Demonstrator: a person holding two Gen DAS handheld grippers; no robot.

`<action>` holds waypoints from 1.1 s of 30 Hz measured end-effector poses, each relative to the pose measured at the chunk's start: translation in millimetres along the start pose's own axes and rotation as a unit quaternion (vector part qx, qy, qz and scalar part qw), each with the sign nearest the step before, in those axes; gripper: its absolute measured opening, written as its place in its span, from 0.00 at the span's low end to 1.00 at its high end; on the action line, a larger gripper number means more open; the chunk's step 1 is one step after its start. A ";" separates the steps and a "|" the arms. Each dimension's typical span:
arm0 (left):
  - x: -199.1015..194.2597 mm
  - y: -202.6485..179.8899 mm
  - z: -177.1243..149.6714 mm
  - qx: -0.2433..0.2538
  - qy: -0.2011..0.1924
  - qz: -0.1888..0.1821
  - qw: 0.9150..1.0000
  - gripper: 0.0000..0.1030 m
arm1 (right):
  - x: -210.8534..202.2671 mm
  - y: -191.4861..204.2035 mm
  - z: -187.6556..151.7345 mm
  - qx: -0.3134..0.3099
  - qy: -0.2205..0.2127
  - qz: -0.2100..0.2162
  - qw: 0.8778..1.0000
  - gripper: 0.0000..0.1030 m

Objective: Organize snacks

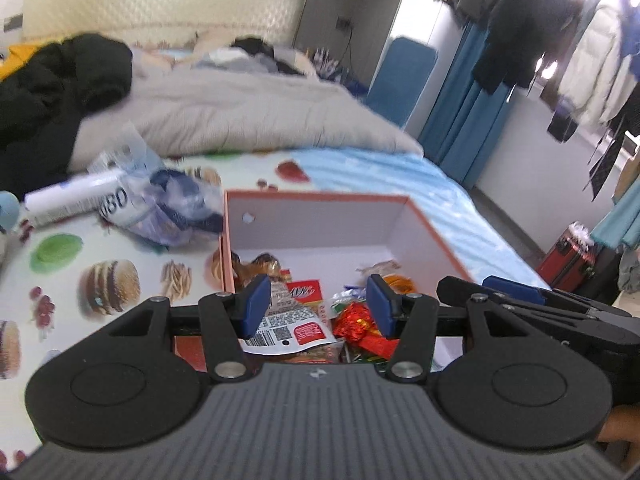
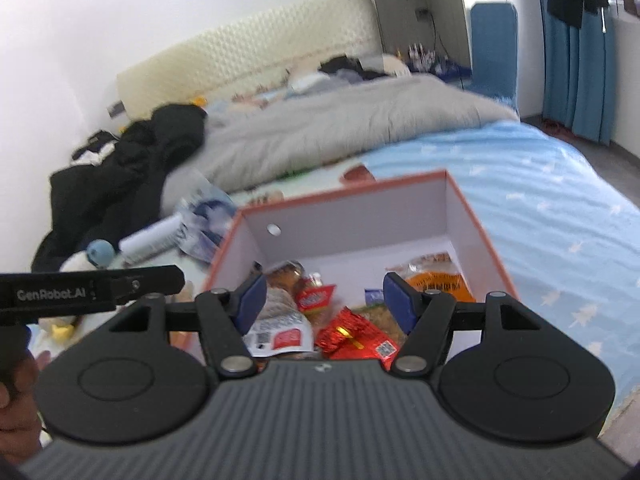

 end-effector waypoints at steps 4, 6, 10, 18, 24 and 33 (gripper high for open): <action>-44.4 -16.2 0.1 0.004 -0.027 0.000 1.000 0.57 | -38.3 5.6 9.3 0.001 -0.027 0.008 1.000 0.65; -65.1 -25.5 -1.2 0.012 -0.037 -0.001 0.999 0.57 | -58.1 8.3 12.8 0.000 -0.041 0.008 0.999 0.65; -102.0 -41.0 -6.2 0.021 -0.053 -0.003 0.998 0.57 | -95.9 11.8 14.6 0.000 -0.065 0.009 0.998 0.65; -158.8 -64.5 -29.9 0.024 -0.067 -0.004 0.997 0.57 | -149.5 11.6 -2.5 0.006 -0.081 0.010 0.997 0.65; -185.6 -75.6 -56.0 0.023 -0.061 0.006 0.998 0.57 | -175.7 13.5 -21.4 0.002 -0.073 0.010 0.997 0.65; -197.3 -79.8 -84.8 0.019 -0.047 0.015 0.999 0.57 | -192.3 13.5 -43.8 0.002 -0.074 0.007 0.997 0.65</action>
Point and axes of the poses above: each gripper's, at about its wrist camera, not at the fingertips, and x roughly the way its jaws point, y to its left, z to its top, the point moved 6 cm from there along x, roughly the way its jaws point, and after that the axes turned 12 degrees about -z, right-handed, at the moved point
